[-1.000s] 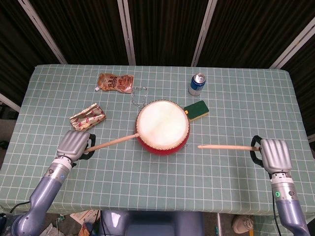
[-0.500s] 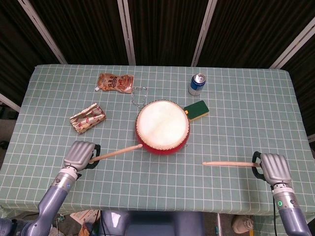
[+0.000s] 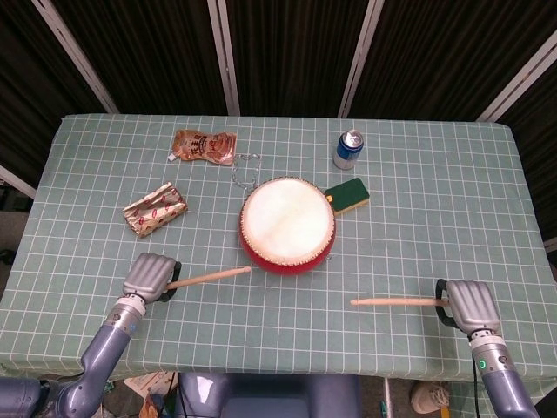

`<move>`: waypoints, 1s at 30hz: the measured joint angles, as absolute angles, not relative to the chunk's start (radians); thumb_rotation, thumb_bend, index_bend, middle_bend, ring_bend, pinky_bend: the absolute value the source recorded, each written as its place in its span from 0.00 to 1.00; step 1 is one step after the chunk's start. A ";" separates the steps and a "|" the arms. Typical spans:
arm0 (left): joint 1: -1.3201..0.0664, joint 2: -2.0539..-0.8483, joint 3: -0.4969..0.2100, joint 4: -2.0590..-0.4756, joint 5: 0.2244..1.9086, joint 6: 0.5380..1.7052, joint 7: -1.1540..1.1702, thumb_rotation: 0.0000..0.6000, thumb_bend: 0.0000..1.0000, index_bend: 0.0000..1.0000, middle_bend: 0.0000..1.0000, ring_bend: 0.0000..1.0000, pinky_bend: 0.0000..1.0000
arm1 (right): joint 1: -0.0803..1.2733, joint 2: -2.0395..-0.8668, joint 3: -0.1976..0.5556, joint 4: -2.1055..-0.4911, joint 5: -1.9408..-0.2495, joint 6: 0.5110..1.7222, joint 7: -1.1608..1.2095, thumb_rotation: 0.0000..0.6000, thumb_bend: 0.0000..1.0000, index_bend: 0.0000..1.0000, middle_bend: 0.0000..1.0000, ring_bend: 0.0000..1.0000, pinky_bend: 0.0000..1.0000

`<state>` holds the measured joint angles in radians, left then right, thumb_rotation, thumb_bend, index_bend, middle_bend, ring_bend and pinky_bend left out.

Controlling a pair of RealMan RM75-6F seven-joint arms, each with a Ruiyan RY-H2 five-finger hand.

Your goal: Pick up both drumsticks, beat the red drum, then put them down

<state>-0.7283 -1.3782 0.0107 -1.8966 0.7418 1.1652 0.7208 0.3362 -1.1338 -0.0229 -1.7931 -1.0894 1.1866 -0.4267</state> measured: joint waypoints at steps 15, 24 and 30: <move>-0.786 -1.450 0.031 -1.792 0.733 1.101 0.831 1.00 0.34 0.57 0.83 0.87 0.97 | 0.342 -1.149 -0.012 -1.783 -1.036 1.162 -0.476 1.00 0.54 0.96 1.00 1.00 1.00; -0.795 -1.448 0.042 -1.811 0.698 1.124 0.880 1.00 0.01 0.12 0.51 0.65 0.74 | 0.344 -1.142 -0.017 -1.781 -1.035 1.157 -0.497 1.00 0.54 0.82 1.00 1.00 1.00; -0.782 -1.407 0.037 -1.862 0.705 1.159 0.863 1.00 0.00 0.09 0.46 0.62 0.71 | 0.344 -1.142 -0.017 -1.787 -1.031 1.155 -0.503 1.00 0.54 0.82 1.00 1.00 1.00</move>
